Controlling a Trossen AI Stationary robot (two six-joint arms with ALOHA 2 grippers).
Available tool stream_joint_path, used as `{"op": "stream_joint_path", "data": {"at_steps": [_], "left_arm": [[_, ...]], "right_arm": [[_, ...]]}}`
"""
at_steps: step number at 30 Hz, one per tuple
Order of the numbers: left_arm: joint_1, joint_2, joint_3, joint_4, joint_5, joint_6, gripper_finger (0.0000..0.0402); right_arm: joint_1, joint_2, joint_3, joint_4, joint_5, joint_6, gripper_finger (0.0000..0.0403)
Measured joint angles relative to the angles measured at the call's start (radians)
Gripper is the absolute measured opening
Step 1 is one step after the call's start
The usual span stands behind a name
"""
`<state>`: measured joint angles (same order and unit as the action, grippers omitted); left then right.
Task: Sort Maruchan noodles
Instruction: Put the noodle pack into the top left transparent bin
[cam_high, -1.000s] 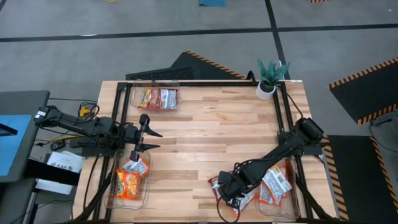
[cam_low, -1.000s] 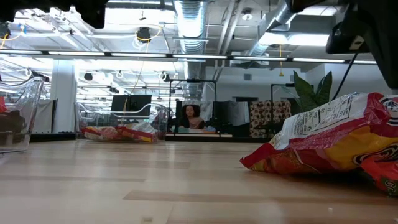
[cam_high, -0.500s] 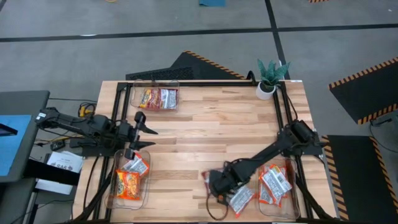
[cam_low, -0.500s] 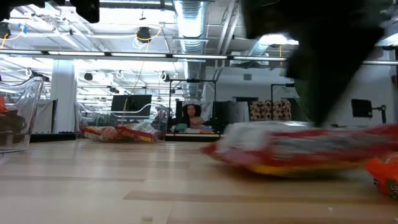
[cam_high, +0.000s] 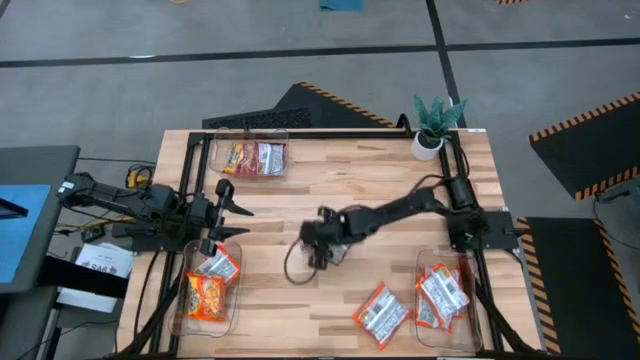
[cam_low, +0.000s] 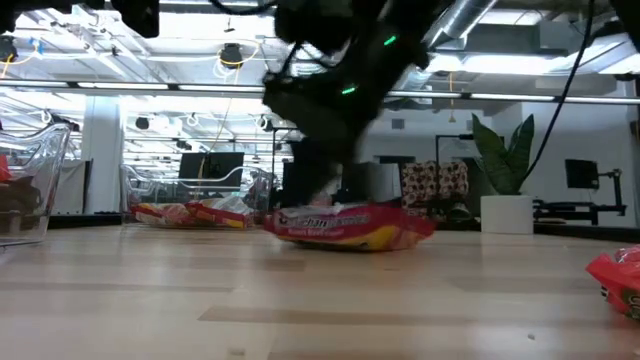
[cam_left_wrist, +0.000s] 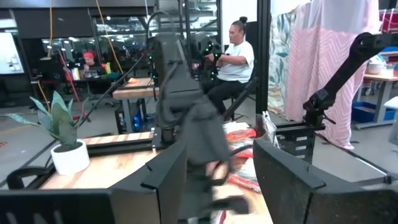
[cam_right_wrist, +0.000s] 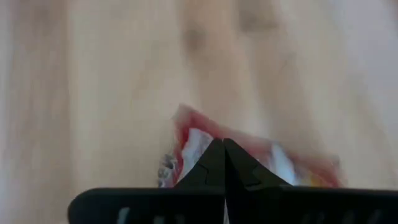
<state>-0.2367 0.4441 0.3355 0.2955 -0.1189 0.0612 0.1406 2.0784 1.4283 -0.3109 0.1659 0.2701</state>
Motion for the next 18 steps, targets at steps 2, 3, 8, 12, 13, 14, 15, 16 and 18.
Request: {"op": "stream_joint_path", "data": {"at_steps": [2,3,8,12,13,14,15,16,18], "left_arm": [[0.0,-0.007,0.0,-0.005,-0.001,0.006,0.0174],[0.0,-0.006,0.0,-0.006,-0.001,0.006,0.0174],[0.0,0.007,0.0,-0.025,-0.011,0.017,0.0174],[0.0,0.038,0.0,-0.028,-0.011,0.022,0.0174],[0.0,0.05,0.001,-0.029,-0.012,0.022,0.0174],[0.0,0.066,-0.003,-0.026,-0.011,0.022,0.0174],[0.0,0.089,-0.014,0.003,-0.01,0.022,0.0174],[0.0,0.118,-0.03,0.046,-0.011,0.022,0.0174],[0.0,0.175,-0.062,0.144,-0.017,0.023,0.0174]], "right_arm": [[-0.043,0.027,0.01,0.111,-0.003,-0.037,0.001],[-0.064,0.025,0.01,0.118,-0.004,-0.052,0.001],[-0.113,-0.03,0.004,0.069,0.004,-0.115,0.001],[-0.09,-0.136,0.009,-0.047,0.068,-0.139,0.0011],[-0.078,-0.163,0.007,-0.089,0.116,-0.141,0.0011],[-0.068,-0.186,0.009,-0.122,0.157,-0.139,0.0011],[-0.055,-0.212,0.007,-0.175,0.2,-0.129,0.0011],[-0.044,-0.237,0.006,-0.228,0.248,-0.117,0.0011],[-0.025,-0.288,0.006,-0.297,0.309,-0.083,0.0011]]}}
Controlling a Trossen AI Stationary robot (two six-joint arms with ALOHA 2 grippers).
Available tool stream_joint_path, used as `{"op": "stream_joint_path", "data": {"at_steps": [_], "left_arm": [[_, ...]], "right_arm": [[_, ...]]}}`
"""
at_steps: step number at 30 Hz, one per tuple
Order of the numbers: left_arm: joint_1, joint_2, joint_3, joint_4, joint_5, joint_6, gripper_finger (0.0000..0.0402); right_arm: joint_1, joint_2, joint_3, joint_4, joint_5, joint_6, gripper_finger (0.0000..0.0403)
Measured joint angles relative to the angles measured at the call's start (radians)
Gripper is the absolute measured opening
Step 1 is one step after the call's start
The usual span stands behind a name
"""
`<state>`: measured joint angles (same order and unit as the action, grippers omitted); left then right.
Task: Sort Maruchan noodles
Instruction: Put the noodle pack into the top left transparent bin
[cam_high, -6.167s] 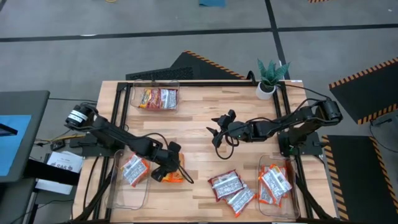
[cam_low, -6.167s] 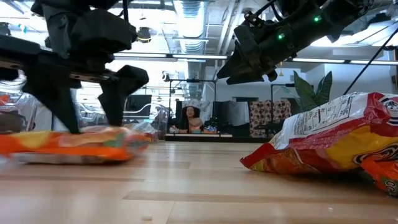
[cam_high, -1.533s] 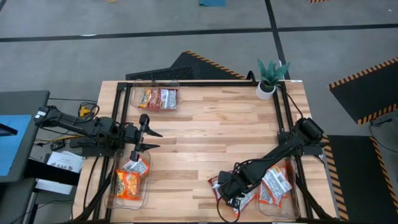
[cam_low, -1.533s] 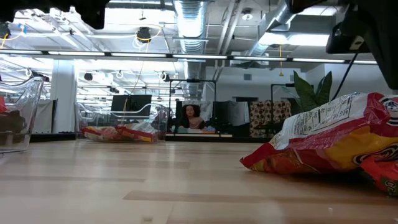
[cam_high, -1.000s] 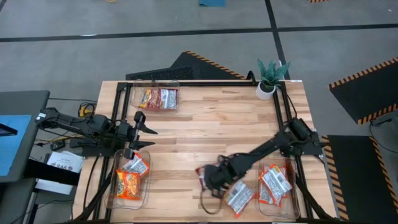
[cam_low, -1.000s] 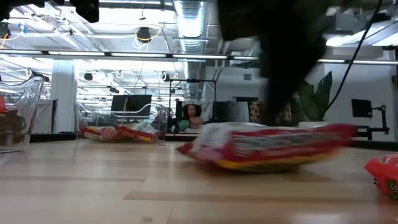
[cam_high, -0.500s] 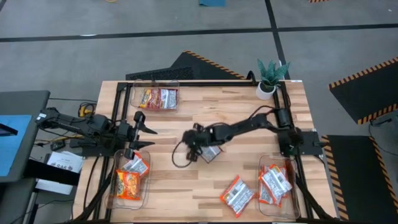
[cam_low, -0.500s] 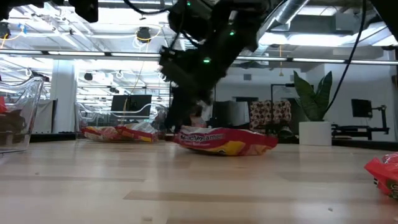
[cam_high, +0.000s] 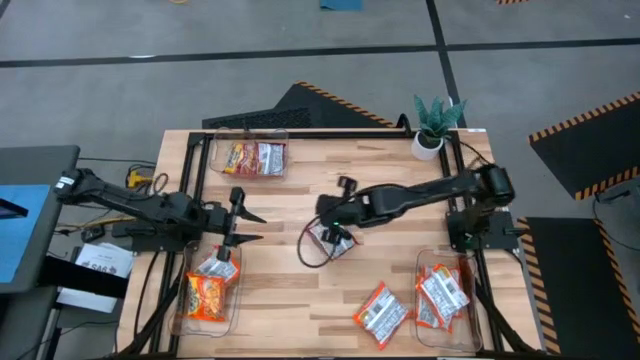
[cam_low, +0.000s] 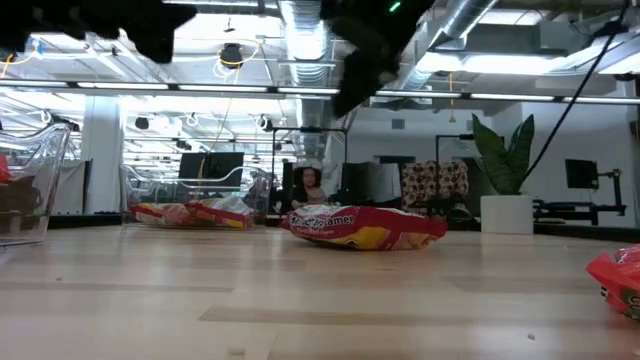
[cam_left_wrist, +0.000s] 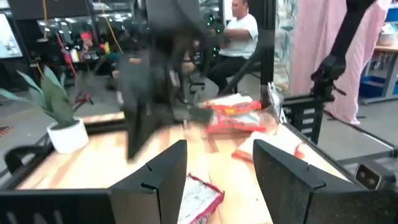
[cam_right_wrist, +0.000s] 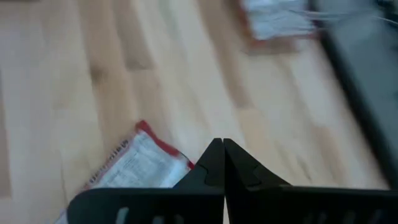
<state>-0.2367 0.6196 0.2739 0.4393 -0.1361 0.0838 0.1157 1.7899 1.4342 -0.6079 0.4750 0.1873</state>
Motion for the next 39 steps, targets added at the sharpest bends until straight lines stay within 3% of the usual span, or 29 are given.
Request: {"op": "stream_joint_path", "data": {"at_steps": [6,11,15,21,25,29,39], "left_arm": [[0.004,0.224,-0.032,0.236,-0.037,0.01,0.0174],[0.021,0.443,0.009,0.304,-0.054,0.007,0.0174],[0.042,0.621,0.084,0.32,-0.055,0.01,0.0174],[0.08,0.857,0.206,0.323,-0.045,0.009,0.0174],[0.121,0.987,0.274,0.325,-0.041,-0.025,0.0174],[0.183,1.08,0.312,0.327,0.046,-0.085,0.0188],[0.304,1.129,0.343,0.273,0.261,-0.181,0.0256]], "right_arm": [[0.074,-0.108,-0.029,-0.154,0.172,0.116,0.0011],[0.117,-0.246,-0.245,-0.086,0.227,0.236,0.0011],[0.127,-0.381,-0.451,0.103,0.239,0.309,0.0011],[0.125,-0.53,-0.68,0.485,0.253,0.251,0.0014],[0.126,-0.549,-0.752,0.64,0.275,0.201,0.0021],[0.127,-0.528,-0.753,0.693,0.287,0.198,0.0026],[0.124,-0.47,-0.752,0.784,0.286,0.118,0.0023]]}}
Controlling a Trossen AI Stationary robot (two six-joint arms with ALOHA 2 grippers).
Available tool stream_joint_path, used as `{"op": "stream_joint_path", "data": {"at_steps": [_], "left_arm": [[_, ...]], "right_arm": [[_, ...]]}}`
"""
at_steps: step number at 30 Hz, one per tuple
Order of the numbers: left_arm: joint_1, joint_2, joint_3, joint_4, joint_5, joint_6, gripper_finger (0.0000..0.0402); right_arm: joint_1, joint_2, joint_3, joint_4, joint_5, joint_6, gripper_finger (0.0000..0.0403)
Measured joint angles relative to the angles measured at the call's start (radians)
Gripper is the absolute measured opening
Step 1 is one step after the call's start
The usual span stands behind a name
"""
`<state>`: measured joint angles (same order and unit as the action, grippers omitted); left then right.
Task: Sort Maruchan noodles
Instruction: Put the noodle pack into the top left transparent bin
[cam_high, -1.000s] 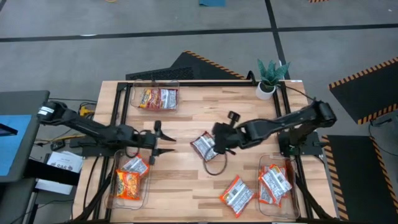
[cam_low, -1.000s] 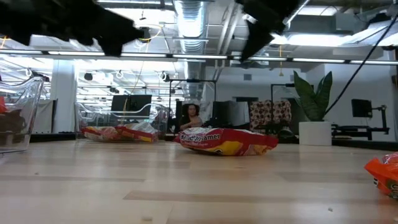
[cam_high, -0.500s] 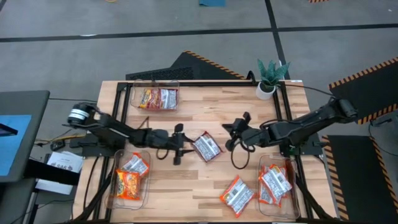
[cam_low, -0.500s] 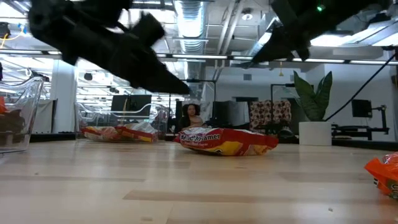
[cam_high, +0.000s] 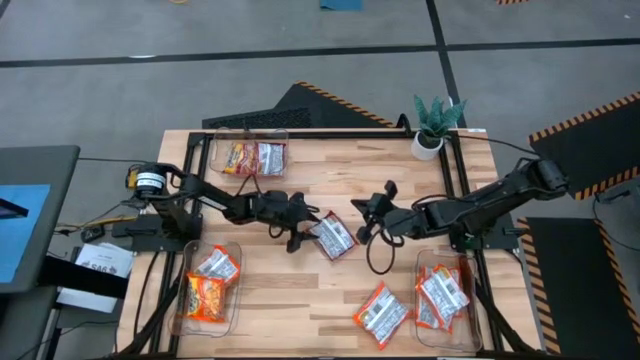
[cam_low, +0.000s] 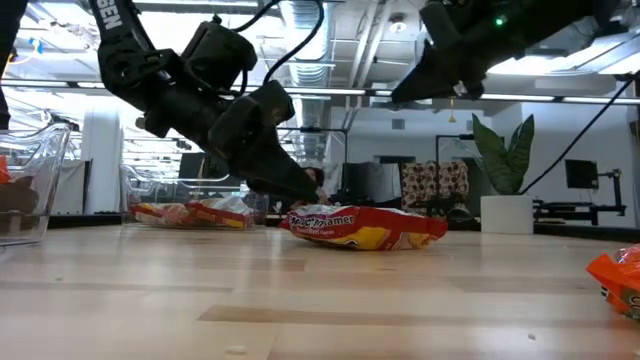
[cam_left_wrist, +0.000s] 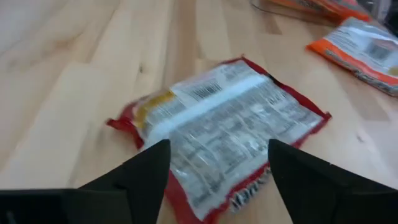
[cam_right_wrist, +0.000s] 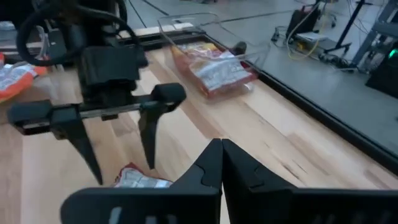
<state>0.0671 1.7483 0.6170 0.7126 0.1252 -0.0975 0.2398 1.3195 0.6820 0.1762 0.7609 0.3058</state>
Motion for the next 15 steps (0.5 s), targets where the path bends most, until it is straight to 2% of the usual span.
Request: {"op": "stream_joint_path", "data": {"at_steps": [5,15], "left_arm": [[0.001,0.007,0.001,-0.05,-0.028,0.007,0.0275],[-0.001,0.007,0.01,-0.099,-0.032,0.035,0.0277]], "right_arm": [[-0.002,-0.008,-0.001,-0.005,0.001,-0.001,0.0026],[-0.002,-0.009,-0.001,0.007,0.0,0.0,0.0026]]}}
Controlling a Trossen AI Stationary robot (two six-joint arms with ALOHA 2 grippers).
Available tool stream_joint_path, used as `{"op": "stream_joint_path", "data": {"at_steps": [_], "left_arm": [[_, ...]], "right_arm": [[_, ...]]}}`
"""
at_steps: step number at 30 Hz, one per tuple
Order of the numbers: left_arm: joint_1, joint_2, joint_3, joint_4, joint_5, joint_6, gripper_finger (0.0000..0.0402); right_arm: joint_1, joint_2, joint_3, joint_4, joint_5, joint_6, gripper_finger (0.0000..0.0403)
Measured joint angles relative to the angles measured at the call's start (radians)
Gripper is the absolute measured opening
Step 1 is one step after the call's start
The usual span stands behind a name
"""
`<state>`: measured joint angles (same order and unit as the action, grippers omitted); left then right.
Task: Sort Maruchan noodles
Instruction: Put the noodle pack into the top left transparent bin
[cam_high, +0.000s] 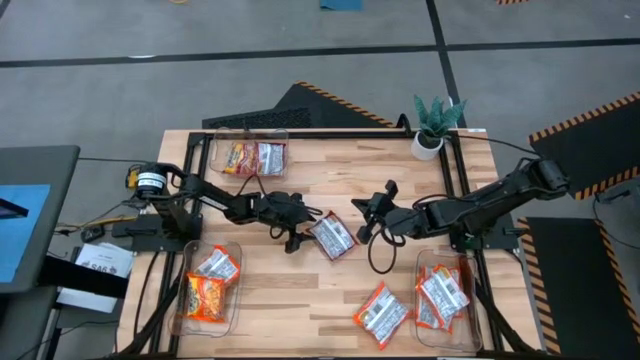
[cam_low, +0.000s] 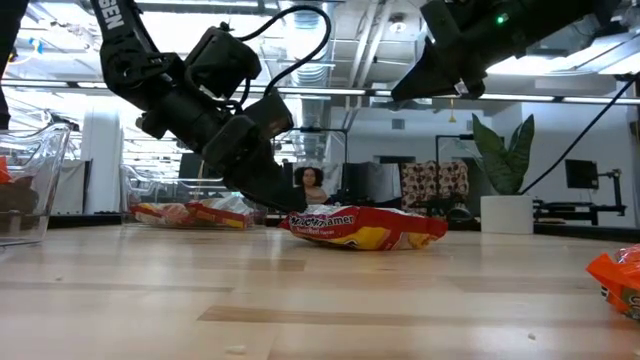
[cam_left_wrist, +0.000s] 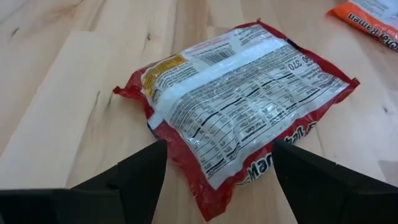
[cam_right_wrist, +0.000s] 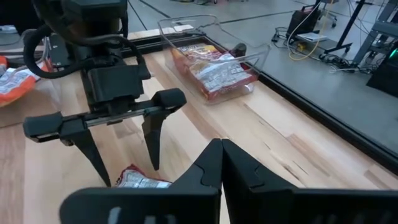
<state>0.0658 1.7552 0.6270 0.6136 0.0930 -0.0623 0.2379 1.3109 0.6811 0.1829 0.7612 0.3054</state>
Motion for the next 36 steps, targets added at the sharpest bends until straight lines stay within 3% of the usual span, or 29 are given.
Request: {"op": "stream_joint_path", "data": {"at_steps": [12,21,25,29,31,36], "left_arm": [[-0.002,0.002,0.0,-0.026,-0.026,0.035,0.0277],[-0.045,0.114,0.031,0.039,-0.086,0.079,0.0264],[-0.061,0.131,0.053,0.048,-0.119,0.098,0.0189],[-0.066,0.097,0.056,0.036,-0.12,0.133,0.0039],[-0.065,0.049,0.056,0.02,-0.137,0.156,0.0017],[-0.053,-0.164,0.056,-0.128,-0.273,0.26,0.0005]], "right_arm": [[0.0,0.0,0.0,0.014,0.0,0.0,0.0026],[0.0,0.0,0.0,0.016,-0.002,0.0,0.0026],[0.0,0.0,0.0,0.017,-0.003,0.0,0.0027],[0.0,0.0,0.0,0.016,-0.003,0.0,0.0027],[0.0,0.0,0.0,0.016,-0.003,0.0,0.0027],[0.0,0.0,0.0,0.016,-0.003,-0.001,0.0027]]}}
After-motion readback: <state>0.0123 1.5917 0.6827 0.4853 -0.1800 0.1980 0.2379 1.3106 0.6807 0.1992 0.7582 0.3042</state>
